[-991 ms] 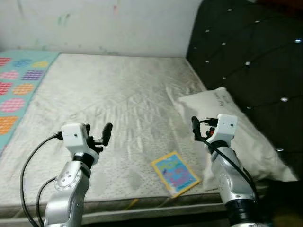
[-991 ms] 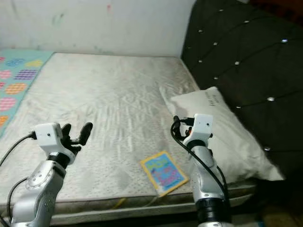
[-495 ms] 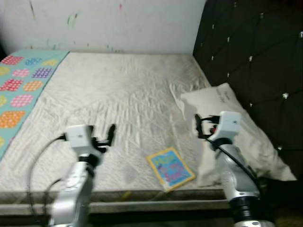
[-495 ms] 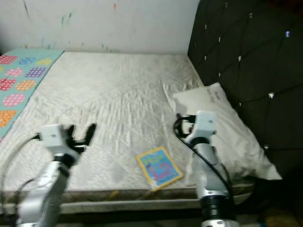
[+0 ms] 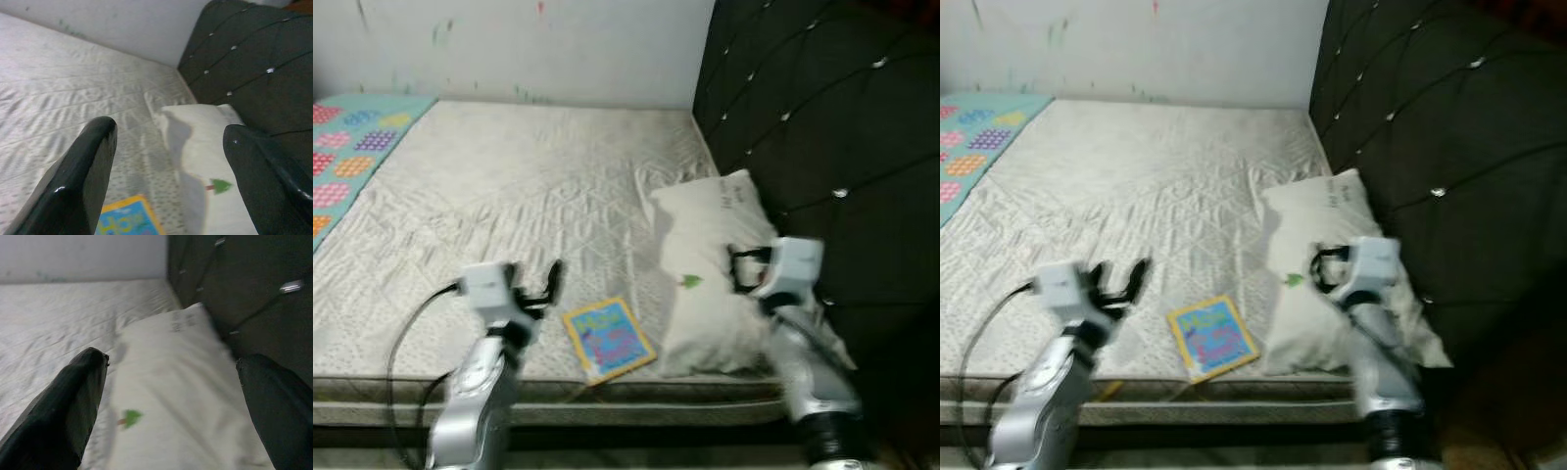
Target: Clean up the room
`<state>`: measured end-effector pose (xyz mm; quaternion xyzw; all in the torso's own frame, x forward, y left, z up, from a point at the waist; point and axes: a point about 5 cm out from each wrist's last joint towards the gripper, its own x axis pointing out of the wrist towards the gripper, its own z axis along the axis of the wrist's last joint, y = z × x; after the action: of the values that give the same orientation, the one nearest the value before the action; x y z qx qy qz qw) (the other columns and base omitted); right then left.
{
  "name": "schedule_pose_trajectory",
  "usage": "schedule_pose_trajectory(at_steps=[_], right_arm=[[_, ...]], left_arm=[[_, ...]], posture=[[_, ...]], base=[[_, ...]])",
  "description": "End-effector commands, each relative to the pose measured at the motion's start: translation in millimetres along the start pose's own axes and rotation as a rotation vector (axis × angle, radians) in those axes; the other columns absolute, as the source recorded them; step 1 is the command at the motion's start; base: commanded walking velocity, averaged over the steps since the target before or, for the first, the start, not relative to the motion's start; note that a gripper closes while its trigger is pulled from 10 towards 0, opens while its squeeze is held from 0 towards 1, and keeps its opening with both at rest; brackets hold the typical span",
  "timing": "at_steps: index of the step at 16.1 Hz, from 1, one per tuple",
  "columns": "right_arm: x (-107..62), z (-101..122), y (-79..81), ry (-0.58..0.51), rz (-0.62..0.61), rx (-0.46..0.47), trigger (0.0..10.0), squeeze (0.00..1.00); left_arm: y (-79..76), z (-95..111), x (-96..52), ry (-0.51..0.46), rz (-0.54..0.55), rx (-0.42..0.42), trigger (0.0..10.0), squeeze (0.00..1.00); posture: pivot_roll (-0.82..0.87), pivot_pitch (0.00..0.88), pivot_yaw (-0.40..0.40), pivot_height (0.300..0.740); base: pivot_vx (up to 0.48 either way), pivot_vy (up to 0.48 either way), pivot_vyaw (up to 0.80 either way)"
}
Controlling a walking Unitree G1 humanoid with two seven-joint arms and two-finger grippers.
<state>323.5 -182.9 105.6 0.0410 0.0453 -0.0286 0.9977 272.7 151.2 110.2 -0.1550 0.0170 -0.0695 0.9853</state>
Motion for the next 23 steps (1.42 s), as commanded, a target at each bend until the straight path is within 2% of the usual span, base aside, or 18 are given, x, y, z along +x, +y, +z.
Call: schedule_pose_trajectory(at_steps=[1,4,12,17,23], right_arm=[[1.4,2.4,8.0,-0.009,0.023,0.008,10.0,0.0],[0.9,2.2,7.1,-0.01,0.02,0.006,10.0,0.0],[0.3,2.2,7.0,-0.01,0.019,0.009,10.0,0.0],[0.0,1.6,6.4,-0.007,0.021,0.008,10.0,0.0],[-0.1,0.9,6.4,-0.005,0.021,0.002,10.0,0.0]], left_arm=[[6.8,6.2,-1.9,-0.024,0.008,0.001,10.0,0.0],[2.7,8.8,-2.3,-0.04,-0.029,0.0,10.0,0.0],[2.7,8.5,-2.6,-0.037,-0.033,-0.004,10.0,0.0],[3.1,6.4,-2.1,-0.023,-0.026,-0.003,10.0,0.0],[0.2,7.3,-2.5,-0.028,-0.053,-0.003,10.0,0.0]], posture=[[-0.03,0.0,-0.034,0.74],[-0.03,0.0,-0.032,0.74],[-0.03,0.0,-0.033,0.74],[-0.03,0.0,-0.031,0.74],[-0.03,0.0,-0.033,0.74]], base=[[0.0,0.0,0.0],[0.09,0.0,0.0],[0.282,0.0,0.0],[0.0,0.0,0.0],[0.406,0.0,0.0]])
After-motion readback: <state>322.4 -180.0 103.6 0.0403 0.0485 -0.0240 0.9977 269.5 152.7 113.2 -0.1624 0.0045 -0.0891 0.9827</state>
